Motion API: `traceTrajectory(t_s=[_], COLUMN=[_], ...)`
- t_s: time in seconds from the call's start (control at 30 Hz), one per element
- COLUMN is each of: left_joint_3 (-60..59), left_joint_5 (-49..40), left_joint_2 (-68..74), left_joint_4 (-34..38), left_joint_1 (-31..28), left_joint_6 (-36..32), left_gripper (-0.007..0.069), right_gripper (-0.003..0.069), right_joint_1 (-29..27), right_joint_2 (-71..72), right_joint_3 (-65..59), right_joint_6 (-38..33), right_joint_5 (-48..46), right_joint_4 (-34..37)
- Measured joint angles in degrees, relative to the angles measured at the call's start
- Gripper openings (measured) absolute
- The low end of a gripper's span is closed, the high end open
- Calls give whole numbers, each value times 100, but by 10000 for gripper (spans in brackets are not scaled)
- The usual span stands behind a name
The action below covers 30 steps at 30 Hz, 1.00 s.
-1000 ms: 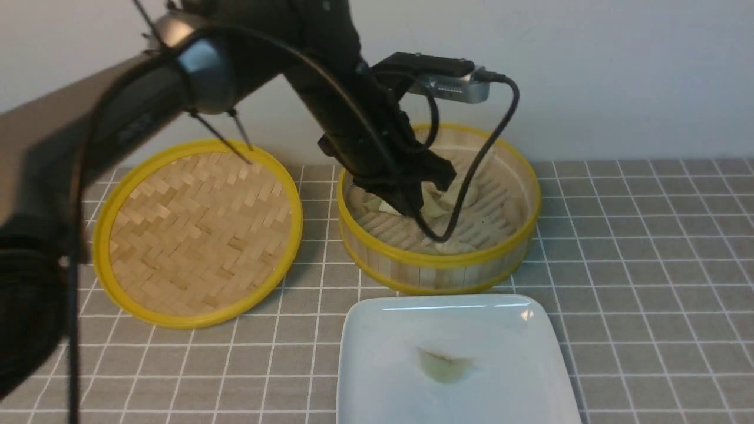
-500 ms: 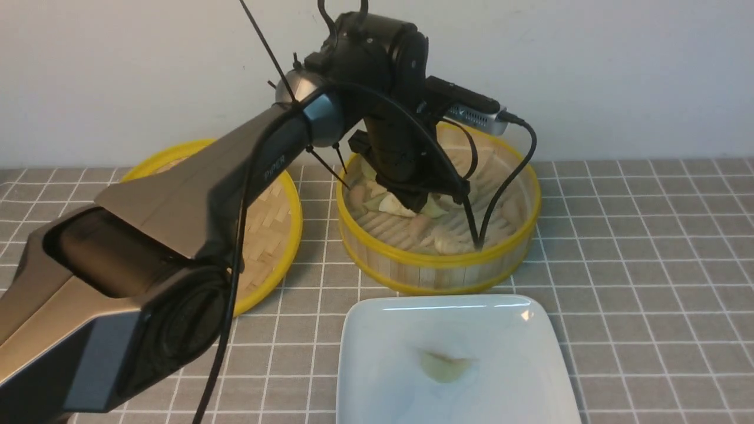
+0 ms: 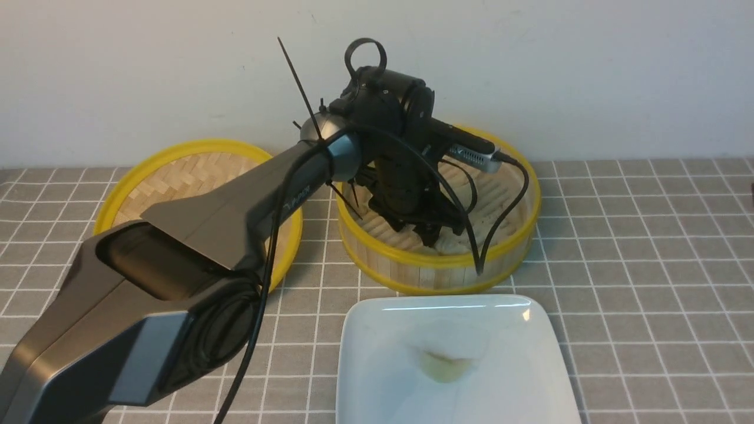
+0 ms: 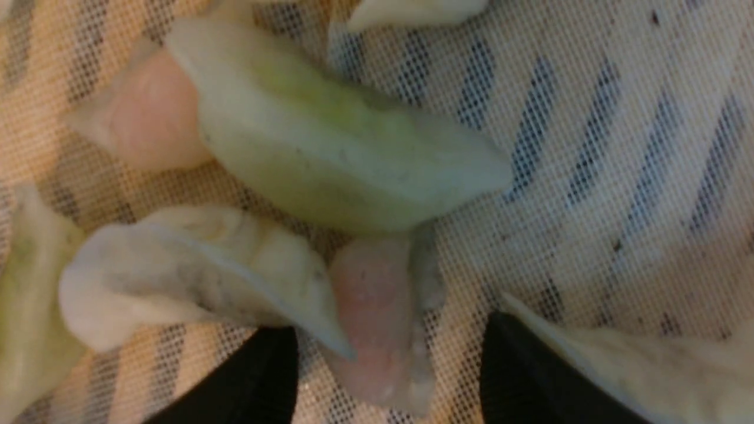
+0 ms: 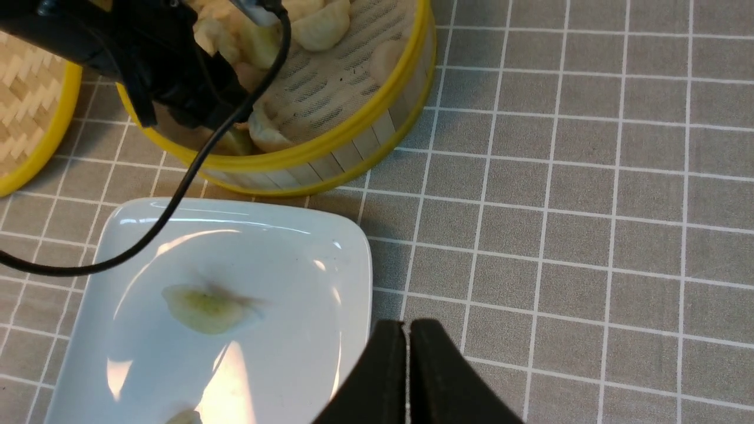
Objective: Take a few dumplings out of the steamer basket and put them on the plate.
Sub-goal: Use the left arm to grab a dumpling from the steamer, then use the left arm to put the dumpling into the plate
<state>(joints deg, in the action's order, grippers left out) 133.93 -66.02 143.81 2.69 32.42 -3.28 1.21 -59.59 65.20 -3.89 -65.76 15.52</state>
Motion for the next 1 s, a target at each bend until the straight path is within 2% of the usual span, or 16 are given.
traceTrajectory(t_s=[0.07,0.17,0.23,0.27,0.43,0.63,0.73,0.83,1.0], left_joint_3=[11,18,53,67,265,-58,-799,-2021,-3639], left_joint_5=[50,76,76,41,-428,-452,-447,-457,-458], left_joint_2=[16,22,22,22,-101,-1540,-2275,-2970,-3197], left_joint_4=[0,-10,-4,-4,-4,426,677,824,873], left_joint_1=[0,0,0,0,6,33,143,383,816], left_joint_6=[0,6,11,11,-35,-38,-27,-27,-27], left_gripper=[379,319,179,162,167,167,167,167,167], right_gripper=[0,0,0,0,0,0,0,0,0], right_joint_1=[0,0,0,0,0,0,0,0,0], right_joint_2=[0,0,0,0,0,0,0,0,0], right_joint_3=[0,0,0,0,0,0,0,0,0], right_joint_6=[0,0,0,0,0,0,0,0,0], right_joint_5=[0,5,4,4,4,27,76,130,141], right_joint_4=[2,7,7,7,7,25,32,51,135])
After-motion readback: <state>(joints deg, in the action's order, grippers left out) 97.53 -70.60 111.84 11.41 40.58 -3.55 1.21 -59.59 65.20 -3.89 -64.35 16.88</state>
